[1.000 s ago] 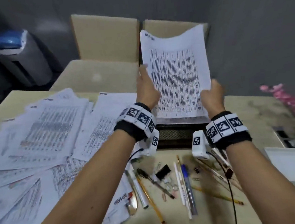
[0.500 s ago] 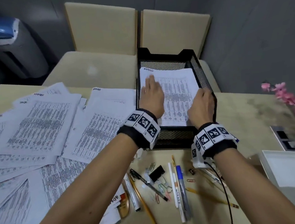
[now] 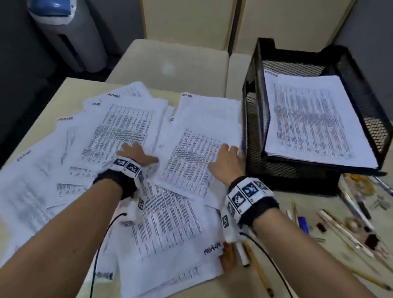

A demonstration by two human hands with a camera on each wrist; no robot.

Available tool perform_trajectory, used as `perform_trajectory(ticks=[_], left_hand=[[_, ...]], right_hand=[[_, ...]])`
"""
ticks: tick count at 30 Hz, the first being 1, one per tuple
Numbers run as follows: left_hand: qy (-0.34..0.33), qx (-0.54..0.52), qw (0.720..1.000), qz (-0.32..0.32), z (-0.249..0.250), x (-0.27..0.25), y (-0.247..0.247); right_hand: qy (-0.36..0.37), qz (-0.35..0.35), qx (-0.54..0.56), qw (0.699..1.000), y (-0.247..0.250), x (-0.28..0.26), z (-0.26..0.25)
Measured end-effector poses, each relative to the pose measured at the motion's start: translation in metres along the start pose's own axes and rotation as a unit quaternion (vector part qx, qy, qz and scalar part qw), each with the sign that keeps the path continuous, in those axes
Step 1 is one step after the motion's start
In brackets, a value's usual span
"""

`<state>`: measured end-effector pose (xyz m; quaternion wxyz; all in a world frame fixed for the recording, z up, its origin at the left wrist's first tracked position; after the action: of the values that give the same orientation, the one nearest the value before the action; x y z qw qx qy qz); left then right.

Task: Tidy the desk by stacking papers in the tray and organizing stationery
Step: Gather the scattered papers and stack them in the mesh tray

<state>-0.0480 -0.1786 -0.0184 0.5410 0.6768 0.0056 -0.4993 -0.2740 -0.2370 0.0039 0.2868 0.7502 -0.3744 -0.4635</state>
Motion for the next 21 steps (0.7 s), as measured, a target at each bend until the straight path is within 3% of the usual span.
perform_trajectory(ticks=[3, 5, 8, 10, 14, 17, 21], left_hand=[[0.029, 0.04, 0.997, -0.057, -0.039, 0.012, -0.028], [0.018, 0.05, 0.998, -0.023, -0.043, 0.014, -0.033], [-0.019, 0.089, 0.992, 0.084, -0.035, 0.011, -0.017], [-0.059, 0.086, 0.989, 0.106, -0.031, 0.011, -0.006], [-0.123, -0.052, 0.991, 0.012, -0.03, 0.019, -0.007], [-0.16, -0.191, 0.967, -0.049, -0.03, 0.019, -0.015], [-0.165, -0.226, 0.953, -0.113, -0.032, 0.008, -0.019]], right_hand=[[-0.112, -0.048, 0.032, 0.992, -0.034, 0.008, 0.019], [-0.139, -0.017, 0.063, 0.988, -0.039, 0.014, 0.023], [-0.167, 0.037, 0.099, 0.98, -0.033, 0.023, 0.023], [-0.168, 0.067, 0.097, 0.979, -0.026, 0.027, 0.019], [-0.091, 0.14, 0.132, 0.977, -0.008, 0.026, -0.003], [0.012, 0.239, 0.143, 0.96, 0.021, 0.012, -0.037], [0.13, 0.391, 0.227, 0.882, 0.07, -0.018, -0.083]])
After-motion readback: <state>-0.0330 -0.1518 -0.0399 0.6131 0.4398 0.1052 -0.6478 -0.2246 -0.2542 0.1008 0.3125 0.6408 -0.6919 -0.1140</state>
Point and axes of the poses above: each hand's wrist, its own x-axis towards the middle knuckle, its own y-axis out of the back of the hand, z = x × y, the point moved 4 cm from there along x, towards the middle knuckle, and after that the axes turned 8 degrees about -z, right-handed, at the moved point
